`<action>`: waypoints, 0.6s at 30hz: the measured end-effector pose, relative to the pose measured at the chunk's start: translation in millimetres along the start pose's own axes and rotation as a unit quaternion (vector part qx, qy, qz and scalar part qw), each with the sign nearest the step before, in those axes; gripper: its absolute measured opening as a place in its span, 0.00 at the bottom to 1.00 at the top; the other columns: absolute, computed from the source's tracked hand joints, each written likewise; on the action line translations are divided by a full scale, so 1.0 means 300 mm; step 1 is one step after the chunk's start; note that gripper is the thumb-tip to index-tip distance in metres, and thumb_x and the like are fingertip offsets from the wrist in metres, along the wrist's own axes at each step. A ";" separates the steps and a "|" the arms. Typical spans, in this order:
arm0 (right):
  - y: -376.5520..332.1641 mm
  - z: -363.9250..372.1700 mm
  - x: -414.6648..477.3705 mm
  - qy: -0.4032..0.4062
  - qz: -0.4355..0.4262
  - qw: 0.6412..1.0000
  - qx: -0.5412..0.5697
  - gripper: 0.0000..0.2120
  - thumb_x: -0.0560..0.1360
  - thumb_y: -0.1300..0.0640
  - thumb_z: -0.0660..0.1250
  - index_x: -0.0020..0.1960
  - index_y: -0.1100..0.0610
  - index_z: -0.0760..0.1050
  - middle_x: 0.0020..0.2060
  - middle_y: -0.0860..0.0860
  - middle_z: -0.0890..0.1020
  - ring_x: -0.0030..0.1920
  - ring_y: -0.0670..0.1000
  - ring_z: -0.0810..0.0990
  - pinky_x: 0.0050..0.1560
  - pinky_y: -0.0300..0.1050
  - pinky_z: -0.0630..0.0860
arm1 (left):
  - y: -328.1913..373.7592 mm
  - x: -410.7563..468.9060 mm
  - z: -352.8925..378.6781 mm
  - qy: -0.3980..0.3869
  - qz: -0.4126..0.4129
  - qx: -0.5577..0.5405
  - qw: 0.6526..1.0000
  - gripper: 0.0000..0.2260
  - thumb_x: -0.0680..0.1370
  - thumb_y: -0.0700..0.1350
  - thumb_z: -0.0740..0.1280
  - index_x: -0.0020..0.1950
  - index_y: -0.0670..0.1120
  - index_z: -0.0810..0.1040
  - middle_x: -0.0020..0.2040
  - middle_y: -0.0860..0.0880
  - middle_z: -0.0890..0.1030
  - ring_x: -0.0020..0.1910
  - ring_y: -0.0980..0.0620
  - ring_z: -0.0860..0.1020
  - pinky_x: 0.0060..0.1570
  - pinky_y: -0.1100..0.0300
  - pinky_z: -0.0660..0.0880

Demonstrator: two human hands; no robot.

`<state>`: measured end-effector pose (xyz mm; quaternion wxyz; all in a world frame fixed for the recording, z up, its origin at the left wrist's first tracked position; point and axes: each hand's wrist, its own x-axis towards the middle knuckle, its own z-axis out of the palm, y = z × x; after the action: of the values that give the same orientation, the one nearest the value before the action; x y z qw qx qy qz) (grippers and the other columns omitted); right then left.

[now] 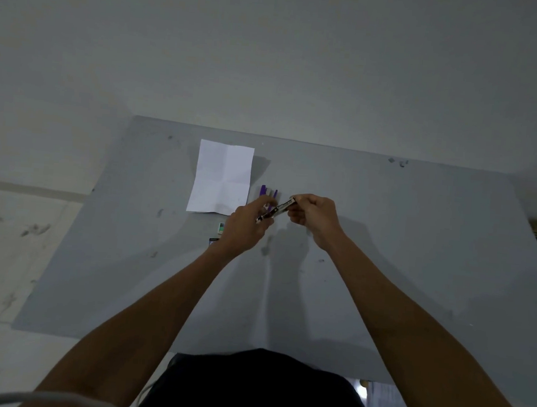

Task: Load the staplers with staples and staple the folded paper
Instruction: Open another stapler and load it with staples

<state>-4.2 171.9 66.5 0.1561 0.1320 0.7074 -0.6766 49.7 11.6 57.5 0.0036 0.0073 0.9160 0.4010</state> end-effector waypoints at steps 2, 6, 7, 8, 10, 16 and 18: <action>-0.004 0.000 0.001 0.000 -0.004 1.000 0.000 0.10 0.78 0.61 0.63 0.51 0.67 0.80 0.38 0.59 0.82 0.37 0.53 0.81 0.38 0.42 0.80 | 0.004 0.004 0.000 -0.001 -0.004 -0.011 1.000 0.10 0.77 0.45 0.67 0.58 0.48 0.73 0.54 0.47 0.82 0.49 0.48 0.80 0.45 0.58 0.74; -0.007 0.001 0.010 0.016 -0.039 0.998 -0.038 0.09 0.78 0.61 0.63 0.50 0.64 0.81 0.39 0.58 0.83 0.39 0.53 0.82 0.40 0.43 0.81 | 0.008 0.022 -0.003 -0.006 -0.018 -0.027 0.999 0.08 0.77 0.44 0.68 0.53 0.46 0.73 0.52 0.46 0.82 0.45 0.47 0.80 0.43 0.54 0.77; -0.004 0.002 0.014 0.032 -0.064 0.995 -0.065 0.08 0.78 0.62 0.64 0.50 0.62 0.81 0.39 0.57 0.84 0.39 0.53 0.83 0.41 0.44 0.81 | 0.009 0.025 -0.004 -0.010 -0.021 -0.028 0.999 0.07 0.76 0.44 0.68 0.52 0.45 0.73 0.51 0.45 0.82 0.42 0.47 0.79 0.43 0.51 0.79; 0.000 0.004 0.019 0.052 -0.100 0.988 -0.103 0.07 0.77 0.62 0.64 0.50 0.61 0.81 0.40 0.56 0.84 0.40 0.53 0.83 0.42 0.44 0.81 | 0.010 0.029 -0.005 -0.012 -0.026 -0.027 0.999 0.07 0.76 0.43 0.68 0.51 0.45 0.73 0.50 0.44 0.82 0.40 0.47 0.79 0.43 0.50 0.79; 0.008 0.008 0.022 0.087 -0.192 0.958 -0.195 0.06 0.75 0.63 0.65 0.50 0.59 0.81 0.41 0.53 0.84 0.40 0.51 0.83 0.44 0.44 0.81 | 0.013 0.035 -0.003 -0.012 -0.036 -0.018 0.999 0.07 0.76 0.42 0.69 0.51 0.44 0.73 0.49 0.43 0.82 0.39 0.45 0.79 0.44 0.47 0.79; 0.037 0.003 0.011 0.119 -0.358 0.794 -0.477 0.08 0.75 0.61 0.65 0.49 0.57 0.82 0.51 0.52 0.81 0.44 0.54 0.80 0.37 0.46 0.76 | 0.027 0.053 0.002 -0.004 -0.053 0.002 0.999 0.08 0.76 0.43 0.69 0.52 0.44 0.75 0.50 0.43 0.83 0.47 0.43 0.80 0.50 0.51 0.78; 0.048 -0.002 0.013 0.121 -0.378 0.745 -0.536 0.08 0.71 0.65 0.68 0.47 0.58 0.83 0.52 0.54 0.82 0.43 0.57 0.81 0.34 0.46 0.74 | 0.029 0.060 0.001 -0.008 -0.054 0.010 0.998 0.08 0.76 0.43 0.69 0.53 0.43 0.75 0.50 0.43 0.83 0.47 0.43 0.81 0.50 0.52 0.78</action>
<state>-2.0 173.2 51.9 -0.1543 -0.1713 0.9585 -0.1677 31.8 18.0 63.8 0.0327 -0.0390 0.9191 0.3907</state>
